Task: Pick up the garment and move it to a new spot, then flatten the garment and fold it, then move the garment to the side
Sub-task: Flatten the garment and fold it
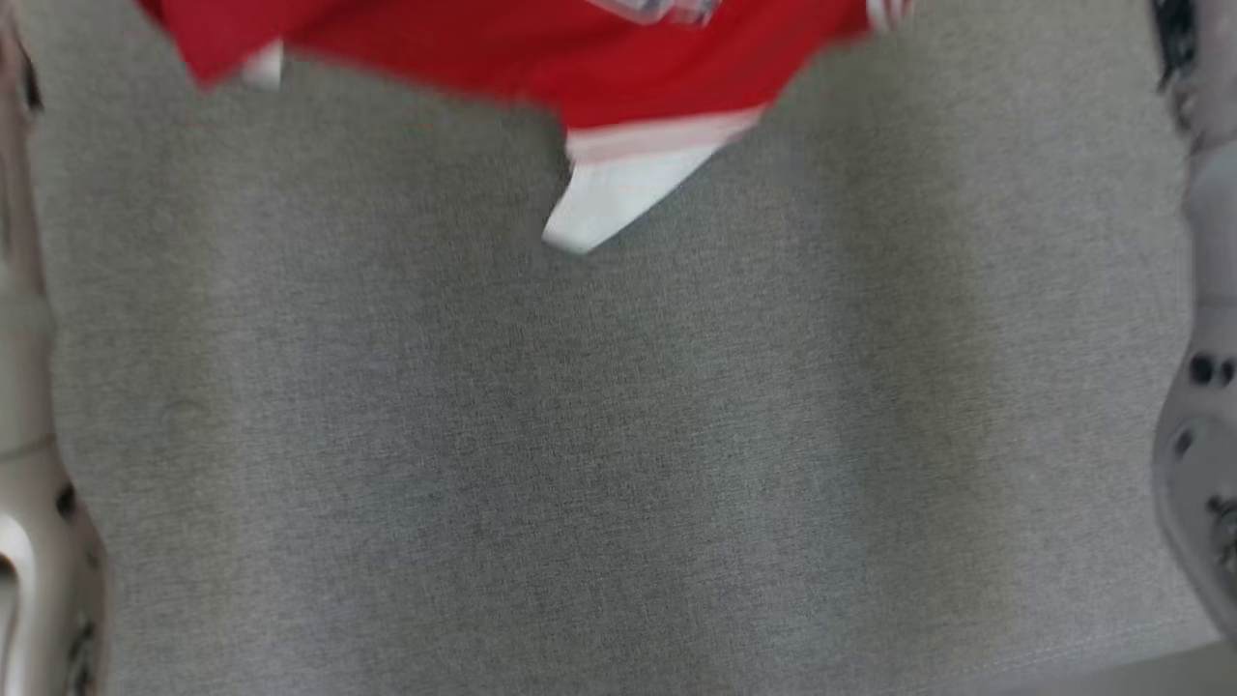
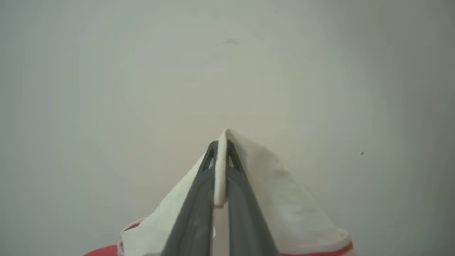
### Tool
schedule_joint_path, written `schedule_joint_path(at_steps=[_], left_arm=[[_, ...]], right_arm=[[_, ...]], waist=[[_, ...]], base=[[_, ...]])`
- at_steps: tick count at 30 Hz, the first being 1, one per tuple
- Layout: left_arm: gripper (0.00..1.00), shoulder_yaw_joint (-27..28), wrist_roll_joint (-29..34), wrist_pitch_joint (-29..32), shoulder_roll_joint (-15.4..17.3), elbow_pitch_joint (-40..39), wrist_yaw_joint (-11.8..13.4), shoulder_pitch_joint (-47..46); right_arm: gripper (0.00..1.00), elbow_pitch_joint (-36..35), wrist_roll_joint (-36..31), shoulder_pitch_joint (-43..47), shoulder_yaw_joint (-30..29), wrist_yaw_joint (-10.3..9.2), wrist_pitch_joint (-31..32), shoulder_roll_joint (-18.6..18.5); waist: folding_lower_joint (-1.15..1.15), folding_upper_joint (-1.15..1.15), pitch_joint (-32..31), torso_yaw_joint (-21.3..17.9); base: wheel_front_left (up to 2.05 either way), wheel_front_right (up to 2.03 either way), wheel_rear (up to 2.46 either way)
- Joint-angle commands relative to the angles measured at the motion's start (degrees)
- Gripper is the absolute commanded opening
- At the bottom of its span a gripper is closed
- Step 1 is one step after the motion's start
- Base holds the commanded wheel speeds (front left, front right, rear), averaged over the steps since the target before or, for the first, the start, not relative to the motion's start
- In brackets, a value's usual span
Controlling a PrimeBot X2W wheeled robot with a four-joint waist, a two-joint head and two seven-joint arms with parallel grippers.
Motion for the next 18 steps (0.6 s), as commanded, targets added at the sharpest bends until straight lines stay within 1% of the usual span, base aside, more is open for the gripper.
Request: schedule_joint_path(at_steps=[1, 3, 5, 9, 12, 14, 18], left_arm=[[0.0, 0.24, 1.42, -1.9, 0.64, 0.69, -0.28, -3.03], [0.0, 0.19, 1.88, -4.18, 0.85, 1.45, -0.62, -6.96], [0.0, 1.41, 1.06, -7.48, 0.31, 1.87, -1.22, -10.27], [0.0, 2.99, 0.8, -11.39, 0.69, 1.59, -2.6, -13.98], [0.0, 3.8, -0.13, -12.35, 0.76, 1.37, -3.68, -13.31], [0.0, 4.0, -0.12, -12.46, 0.7, 1.65, -3.84, -12.33], [0.0, 3.65, 0.64, -12.76, 0.82, 1.57, -4.25, -8.36]], right_arm=[[0.0, 1.04, -1.24, -3.74, -1.16, -0.11, -2.48, -0.15], [0.0, 2.18, -2.7, -8.55, -2.42, -0.11, -5.76, -0.43], [0.0, 2.87, -4.14, -12.46, -3.51, -0.11, -9.11, -0.67], [0.0, 2.09, -6.96, -19.07, -4.5, -0.11, -12.39, -1.02], [0.0, 2.16, -8.26, -19.77, -5.61, -0.12, -13.02, -1.12], [0.0, 2.22, -8.55, -19.46, -5.58, -0.12, -13.01, -1.12], [0.0, 1.72, -9.3, -15.39, -3.37, -0.12, -13.09, -1.68]], waist=[[-0.03, -0.02, 4.48, 0.05], [-0.03, -0.02, 5.41, 0.3], [-0.03, -0.02, 6.26, 0.54], [-0.03, -0.02, 7.83, 0.92], [-0.03, -0.02, 8.99, 1.32], [-0.03, -0.02, 9.41, 1.43], [-0.03, -0.02, 11.25, 1.32]], base=[[0.0, 0.0, 0.0], [0.0, 0.0, 0.0], [0.0, 0.0, 0.0], [0.0, 0.0, 0.0], [0.0, 0.0, 0.0], [0.0, 0.0, 0.0], [0.0, 0.0, 0.0]])
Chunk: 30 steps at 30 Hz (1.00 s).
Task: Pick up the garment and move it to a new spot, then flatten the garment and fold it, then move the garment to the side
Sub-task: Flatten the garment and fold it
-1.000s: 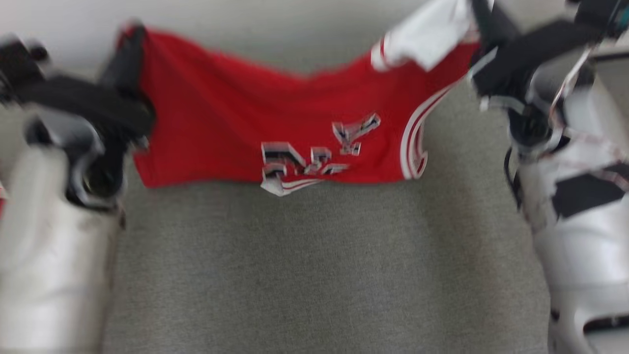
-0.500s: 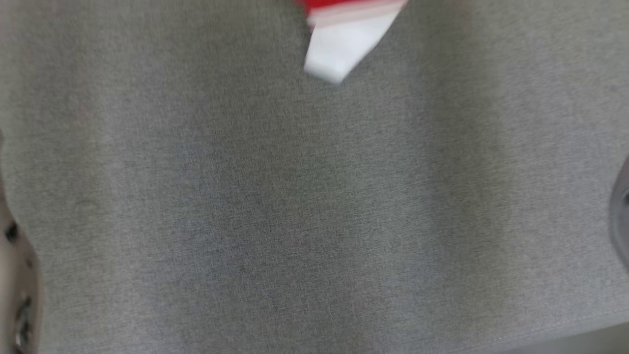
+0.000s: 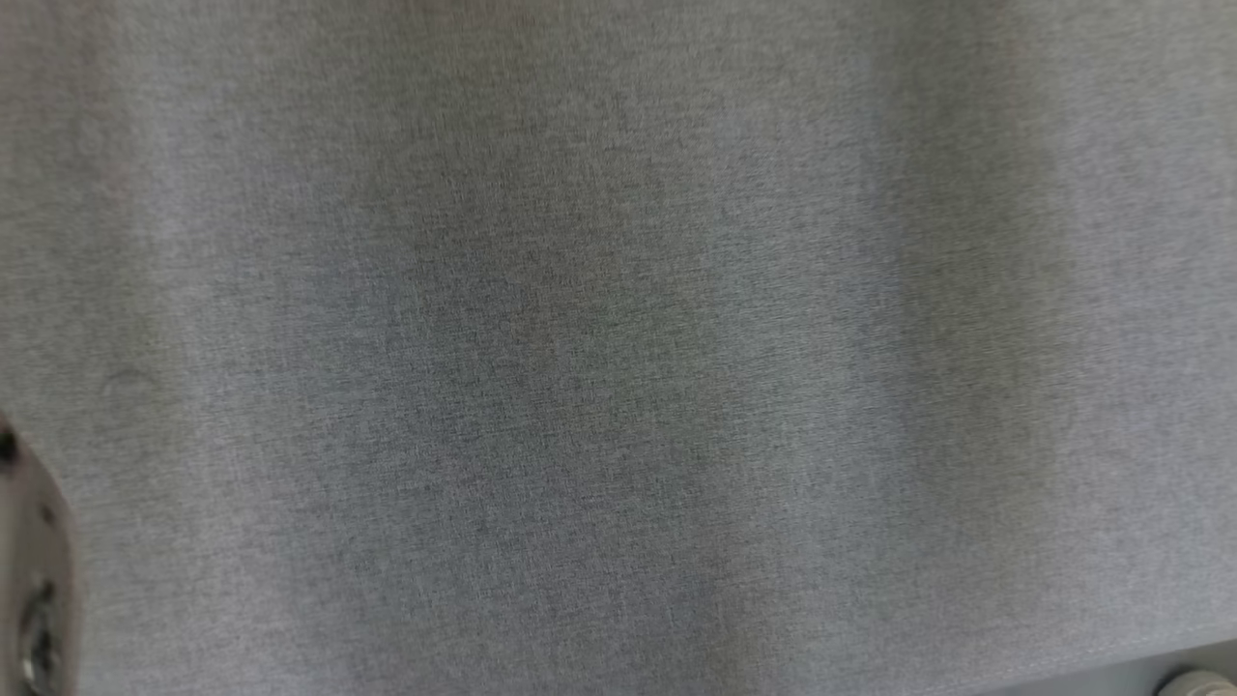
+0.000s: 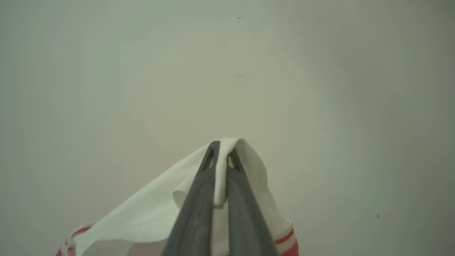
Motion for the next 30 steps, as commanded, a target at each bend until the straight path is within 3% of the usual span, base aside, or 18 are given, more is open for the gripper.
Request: schedule_joint_path(at_steps=[1, 8, 14, 22, 29, 30], left_arm=[[0.0, 0.63, 0.12, -0.37, 0.21, -0.27, 0.05, 1.26], [0.0, -1.81, -1.82, -0.35, -0.33, -3.24, -0.02, 10.62], [0.0, -8.33, -6.83, -0.25, 1.04, -4.14, -0.03, 19.54], [0.0, -12.78, -14.41, -0.24, 1.26, -5.49, -0.04, 34.92], [0.0, -17.2, -16.29, -0.14, 0.67, -4.74, -0.04, 48.54], [0.0, -18.91, -16.88, -0.12, 0.75, -4.26, -0.04, 51.98]], right_arm=[[0.0, -0.14, 0.17, 1.55, 0.46, -0.13, -0.21, -0.59], [0.0, -3.05, 3.93, 12.3, 5.33, -0.13, -0.23, -2.94], [0.0, -4.73, 8.22, 21.9, 10.07, -0.13, 1.41, -5.84], [0.0, -7.49, 14.95, 36.4, 14.95, -0.13, 12.85, -10.65], [0.0, -11.09, 17.25, 52.67, 12.07, -0.13, 24.78, -13.87], [0.0, -13.85, 16.89, 58.29, 10.54, -0.13, 28.14, -14.56]], waist=[[-0.01, -0.01, 1.04, -0.07], [-0.01, -0.01, 0.57, -0.75], [-0.01, -0.01, -3.81, -0.68], [-0.01, -0.01, -13.41, 0.83], [-0.01, -0.01, -21.85, 2.72], [-0.01, -0.01, -23.77, 3.37]], base=[[0.0, 0.0, 0.0], [0.0, 0.0, 0.0], [0.0, 0.0, 0.0], [0.0, 0.0, 0.0], [0.0, 0.0, 0.0], [0.0, 0.0, 0.0]])
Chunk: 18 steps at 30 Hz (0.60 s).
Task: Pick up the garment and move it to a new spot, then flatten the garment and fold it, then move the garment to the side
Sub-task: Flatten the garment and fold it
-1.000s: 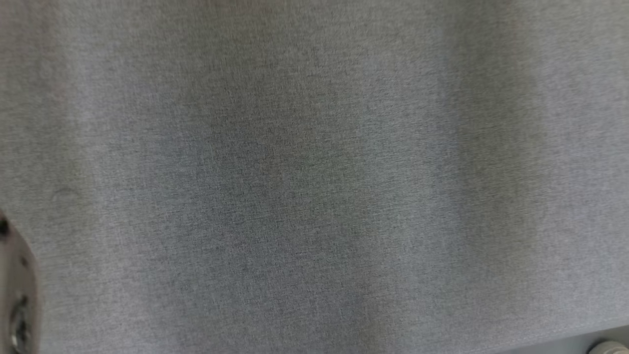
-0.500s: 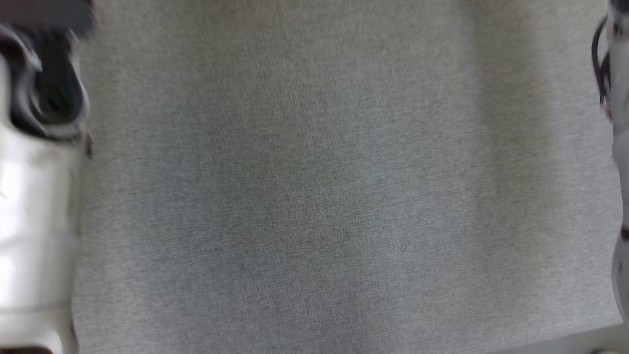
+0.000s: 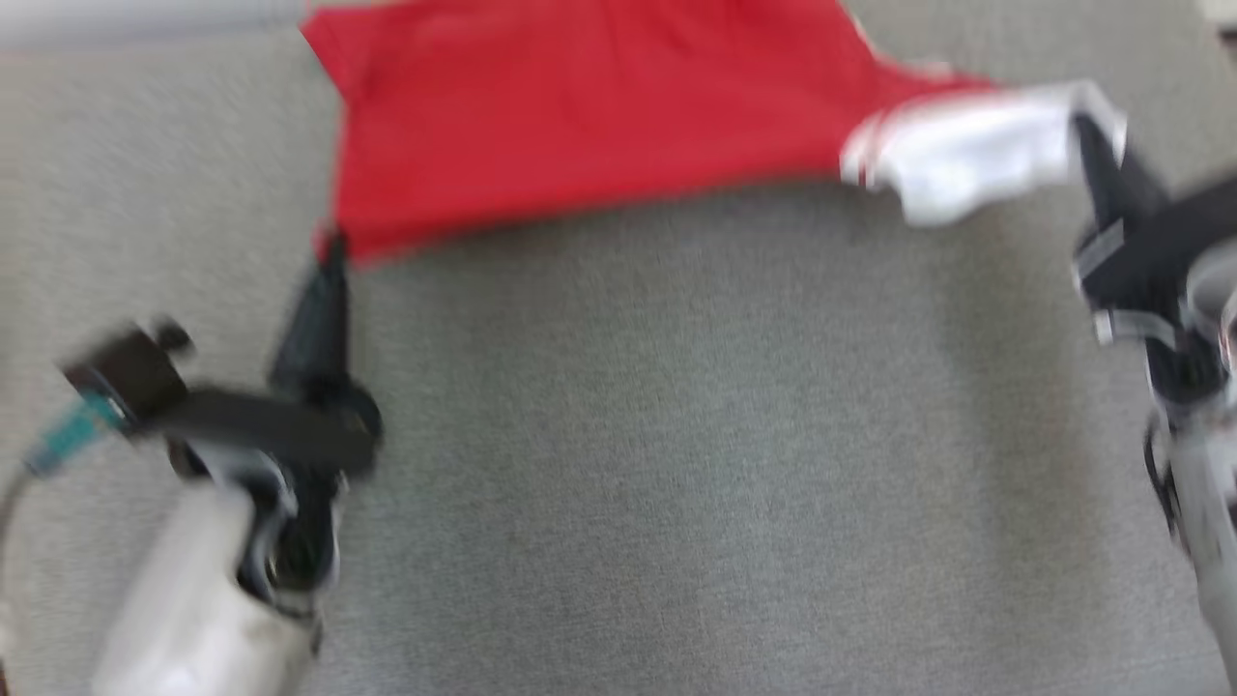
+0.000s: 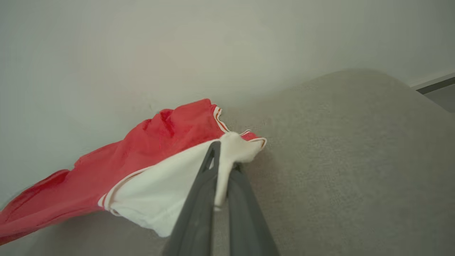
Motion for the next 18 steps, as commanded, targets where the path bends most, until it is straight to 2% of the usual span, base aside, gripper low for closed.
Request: schedule_joint_path(at_steps=[1, 5, 8, 9, 14, 18], left_arm=[[0.0, -1.1, -0.82, -0.14, 0.39, 0.62, 0.06, 4.06], [0.0, -2.5, -1.77, -0.1, 0.54, 1.56, 0.06, 10.76], [0.0, -1.67, -3.5, -0.16, -0.14, 1.99, 0.34, 15.39], [0.0, -1.67, -3.5, -0.16, -0.14, 1.99, 0.34, 15.39], [0.0, -0.96, -3.44, -0.32, -0.19, 2.27, 0.86, 21.45], [0.0, -0.29, -3.43, -0.39, -0.75, 1.27, 1.61, 25.92]], right_arm=[[0.0, -3.11, -0.21, 6.24, -1.77, -0.13, 3.19, -0.89], [0.0, -11.33, -1.29, 18.19, -7.19, -0.13, 10.13, 0.49], [0.0, -18.27, -2.87, 26.51, -11.82, -0.13, 15.75, 3.51], [0.0, -18.27, -2.87, 26.51, -11.82, -0.13, 15.75, 3.51], [0.0, -29.61, -7.16, 38.1, -17.75, -0.13, 25.3, 10.68], [0.0, -36.28, -11.14, 44.44, -20.73, -0.13, 32.15, 13.92]], waist=[[0.02, 0.01, -7.55, 2.55], [0.02, 0.01, -10.07, 2.73], [0.02, 0.01, -11.42, 2.65], [0.02, 0.01, -11.42, 2.65], [0.02, 0.01, -12.83, 2.69], [0.02, 0.01, -14.14, 2.65]], base=[[0.0, 0.0, 0.0], [0.0, 0.0, 0.0], [0.0, 0.0, 0.0], [0.0, 0.0, 0.0], [0.0, 0.0, 0.0], [0.0, 0.0, 0.0]])
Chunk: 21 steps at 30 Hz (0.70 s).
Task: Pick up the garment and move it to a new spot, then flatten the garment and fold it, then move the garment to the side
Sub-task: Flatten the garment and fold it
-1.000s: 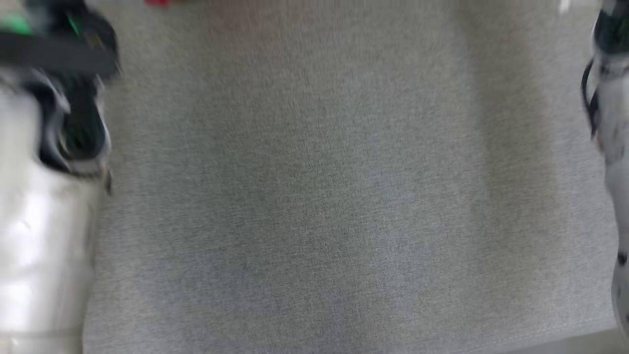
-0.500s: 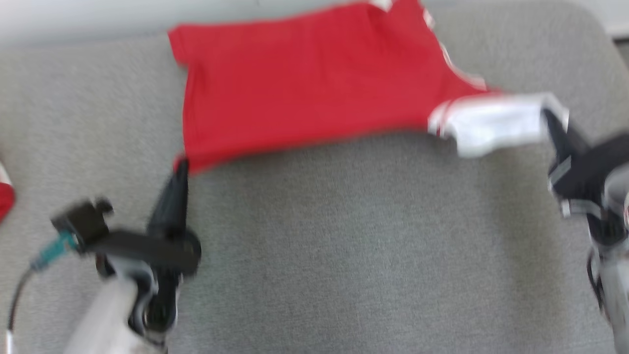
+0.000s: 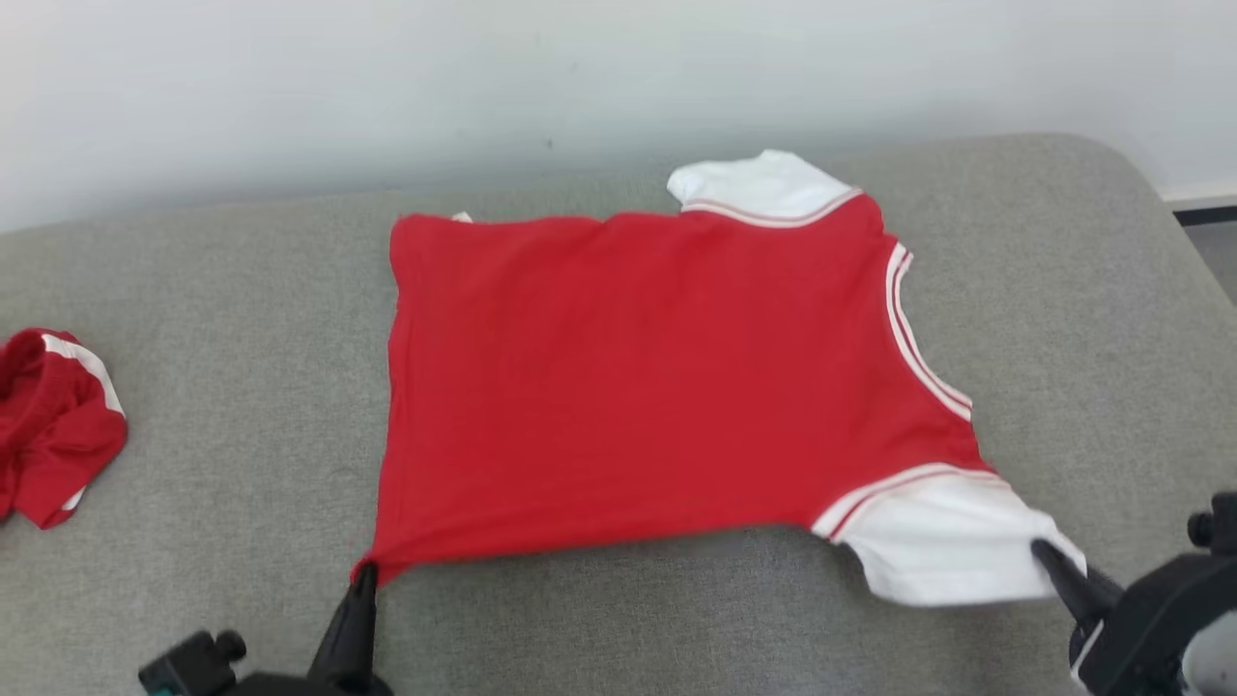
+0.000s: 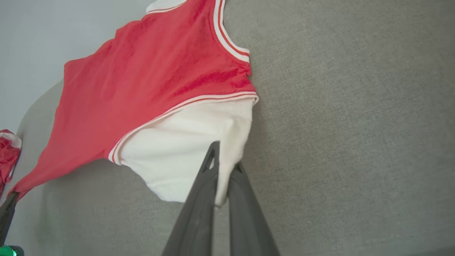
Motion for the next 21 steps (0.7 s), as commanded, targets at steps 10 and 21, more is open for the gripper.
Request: schedule_joint_path(at_steps=[10, 21], left_arm=[[0.0, -0.27, 1.88, 0.47, 0.56, -3.16, 2.9, 8.09], [0.0, -2.28, 4.22, 2.09, 1.08, -6.15, 5.16, 5.16]], right_arm=[[0.0, -8.18, -1.66, 8.98, -4.49, -0.13, 10.46, 2.77], [0.0, -5.47, -3.85, 1.17, -1.14, -0.13, 3.97, 2.78]], waist=[[0.02, 0.02, -2.83, 0.55], [0.02, 0.02, -1.79, 0.56]], base=[[0.0, 0.0, 0.0], [0.0, 0.0, 0.0]])
